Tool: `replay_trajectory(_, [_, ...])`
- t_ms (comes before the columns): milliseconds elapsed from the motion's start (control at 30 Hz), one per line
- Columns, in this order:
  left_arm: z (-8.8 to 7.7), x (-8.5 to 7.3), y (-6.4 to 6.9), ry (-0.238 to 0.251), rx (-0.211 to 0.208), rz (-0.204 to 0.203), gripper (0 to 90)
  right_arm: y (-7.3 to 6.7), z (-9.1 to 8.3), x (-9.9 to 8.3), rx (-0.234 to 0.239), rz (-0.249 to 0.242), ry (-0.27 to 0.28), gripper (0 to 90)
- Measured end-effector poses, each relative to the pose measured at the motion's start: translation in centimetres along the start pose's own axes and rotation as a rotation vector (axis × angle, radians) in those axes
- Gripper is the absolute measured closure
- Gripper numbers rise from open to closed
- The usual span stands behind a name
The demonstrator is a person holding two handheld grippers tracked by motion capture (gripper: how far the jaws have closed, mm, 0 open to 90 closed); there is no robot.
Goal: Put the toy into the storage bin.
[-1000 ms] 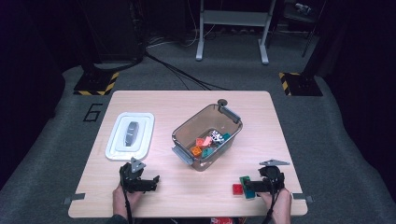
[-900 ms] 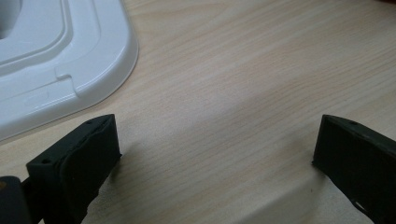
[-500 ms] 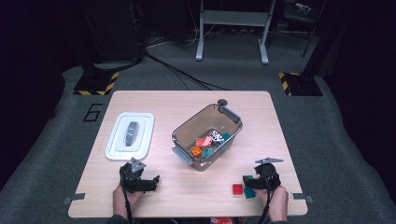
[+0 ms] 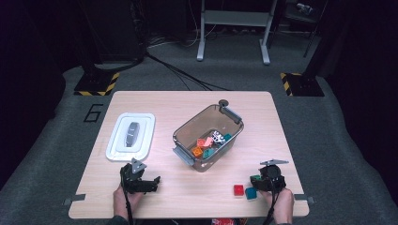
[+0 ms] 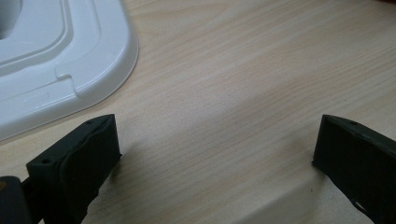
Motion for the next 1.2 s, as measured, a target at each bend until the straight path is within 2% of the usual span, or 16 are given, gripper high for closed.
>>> replay_trajectory(133, [0.0,0.0,0.0,-0.002,0.001,0.007,0.4,0.2,0.0,0.0,-0.001,-0.014,-0.002,57.4])
replay_trajectory(167, [0.0,0.0,0.0,0.0,0.002,0.004,0.4,0.2,0.1,0.0,0.0,-0.011,-0.005,57.1])
replay_trajectory(200, [0.0,0.0,0.0,0.001,0.001,0.001,0.4,0.0,0.1,0.0,-0.001,0.014,-0.021,56.1])
replay_trajectory(233, [0.0,0.0,0.0,-0.001,0.001,0.006,0.4,0.2,0.3,-0.1,-0.003,0.001,-0.025,56.6])
replay_trajectory(400, [0.0,0.0,0.0,-0.002,-0.001,0.004,0.4,0.2,0.3,-0.1,-0.013,-0.005,-0.01,58.6])
replay_trajectory(733, [0.0,0.0,0.0,-0.002,-0.002,0.004,0.4,0.3,-0.4,0.5,0.027,0.011,0.031,58.5])
replay_trajectory(767, [0.0,0.0,0.0,-0.003,-0.002,0.005,0.4,0.4,-0.6,1.0,0.045,-0.003,0.052,58.5])
replay_trajectory(833, [0.0,0.0,0.0,-0.003,-0.002,0.005,0.4,0.3,-0.8,1.3,0.059,0.006,0.06,58.5])
replay_trajectory(1000, [0.0,0.0,0.0,0.0,-0.001,0.001,0.4,0.0,-1.3,2.3,0.064,0.0,0.072,58.5])
replay_trajectory(1200, [0.0,0.0,0.0,-0.002,-0.003,0.003,0.4,-0.5,-1.8,3.7,0.067,-0.038,0.093,58.5])
Point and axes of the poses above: each handheld gripper's, and its own axes: z roughly forward along the jaws, x roughly out of its top, y roughly to its right, the point moved 4 cm from there along z, roughly forward along the jaws, and after that the axes turned 2 degrees about y, right-handed, at the moved point
